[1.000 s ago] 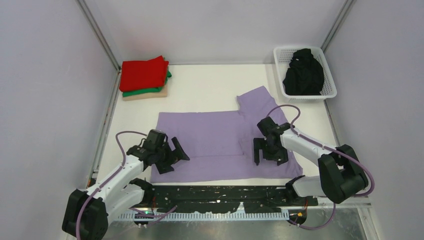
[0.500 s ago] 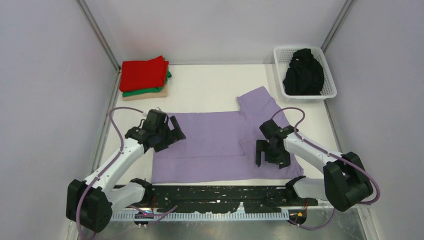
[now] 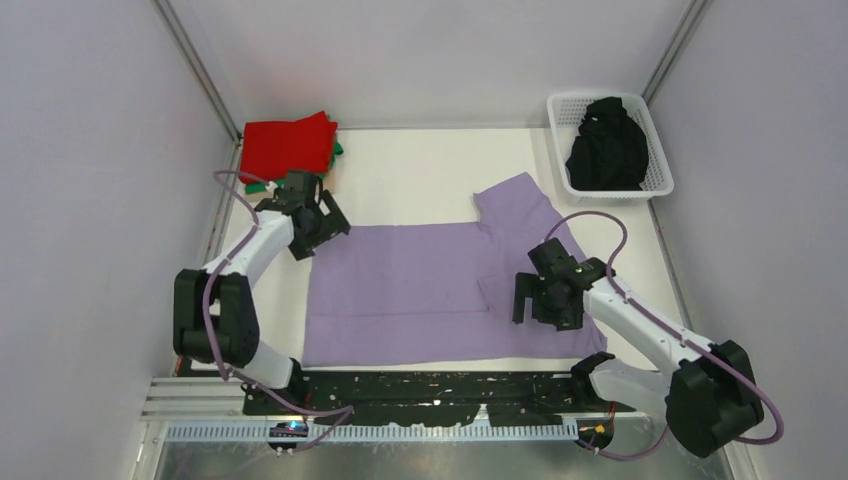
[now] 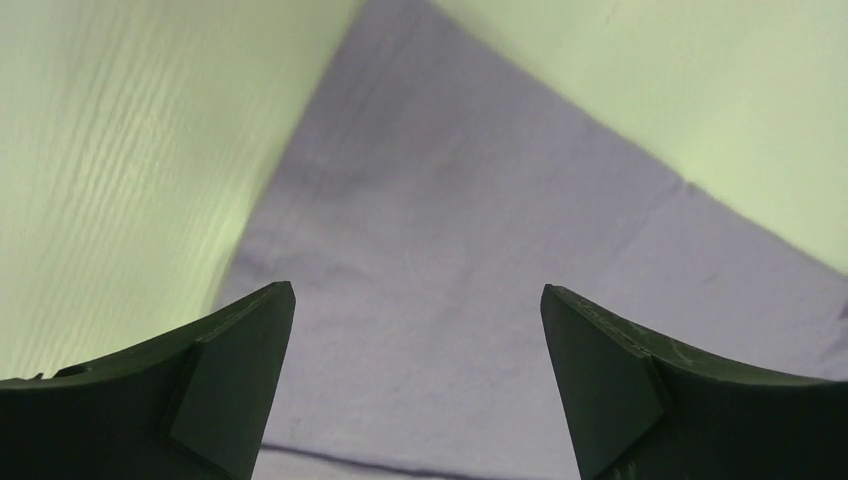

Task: Fold and stack the t-shirts
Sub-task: Fold the flattened tshirt in 1/3 of the way

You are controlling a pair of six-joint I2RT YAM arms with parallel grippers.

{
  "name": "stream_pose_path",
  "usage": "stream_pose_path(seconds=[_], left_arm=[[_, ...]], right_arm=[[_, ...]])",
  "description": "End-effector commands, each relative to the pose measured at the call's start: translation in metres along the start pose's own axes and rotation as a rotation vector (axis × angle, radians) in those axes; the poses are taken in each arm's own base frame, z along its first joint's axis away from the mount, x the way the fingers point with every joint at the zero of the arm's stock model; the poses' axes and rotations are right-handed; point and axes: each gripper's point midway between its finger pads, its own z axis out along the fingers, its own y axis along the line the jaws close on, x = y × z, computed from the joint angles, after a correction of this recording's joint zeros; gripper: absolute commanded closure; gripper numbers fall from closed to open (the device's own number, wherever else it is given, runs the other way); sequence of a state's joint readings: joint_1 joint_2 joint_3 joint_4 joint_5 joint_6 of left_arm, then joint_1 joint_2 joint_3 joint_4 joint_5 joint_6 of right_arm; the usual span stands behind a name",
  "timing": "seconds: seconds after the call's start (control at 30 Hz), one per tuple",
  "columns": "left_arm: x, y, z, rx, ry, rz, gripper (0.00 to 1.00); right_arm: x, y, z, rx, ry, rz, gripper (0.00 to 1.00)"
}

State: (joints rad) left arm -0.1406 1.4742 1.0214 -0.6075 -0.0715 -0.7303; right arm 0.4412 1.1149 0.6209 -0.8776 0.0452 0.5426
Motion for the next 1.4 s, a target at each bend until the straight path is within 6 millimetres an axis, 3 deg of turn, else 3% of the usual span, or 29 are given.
stream_pose_path(seconds=[0.0,0.17,0.27,0.47,0.73,0.87,1.1,1.37], left_arm=[[-0.059,-0.01,0.022,-0.009,-0.123,-0.032,0.03],[-0.085,-0.023,0.056,0.009,-0.117,-0.089,0.04],[-0.095,-0.027,0.073,0.007,-0.112,-0.115,0.03],[-0.095,-0.047,0.097,0.085,-0.042,-0.152,0.01],[-0.093,-0.056,0.102,0.129,-0.015,-0.157,0.03],[-0.087,-0.061,0.1,0.154,0.011,-0.148,0.14],[-0.054,-0.067,0.098,0.157,0.123,-0.122,0.3],[-0.058,-0.065,0.086,0.065,0.12,-0.082,0.39]], right_arm=[[-0.067,0.024,-0.042,-0.107,-0.307,-0.007,0.04],[-0.106,0.035,-0.071,-0.162,-0.493,-0.001,0.05],[-0.115,0.042,-0.075,-0.192,-0.525,-0.002,0.05],[-0.128,0.047,-0.08,-0.204,-0.564,-0.004,0.05],[-0.133,0.033,-0.068,-0.126,-0.559,0.017,0.05],[-0.134,0.026,-0.058,-0.093,-0.533,0.038,0.04],[-0.139,0.017,-0.058,-0.075,-0.543,0.042,0.04],[-0.137,0.011,-0.056,-0.071,-0.541,0.054,0.05]])
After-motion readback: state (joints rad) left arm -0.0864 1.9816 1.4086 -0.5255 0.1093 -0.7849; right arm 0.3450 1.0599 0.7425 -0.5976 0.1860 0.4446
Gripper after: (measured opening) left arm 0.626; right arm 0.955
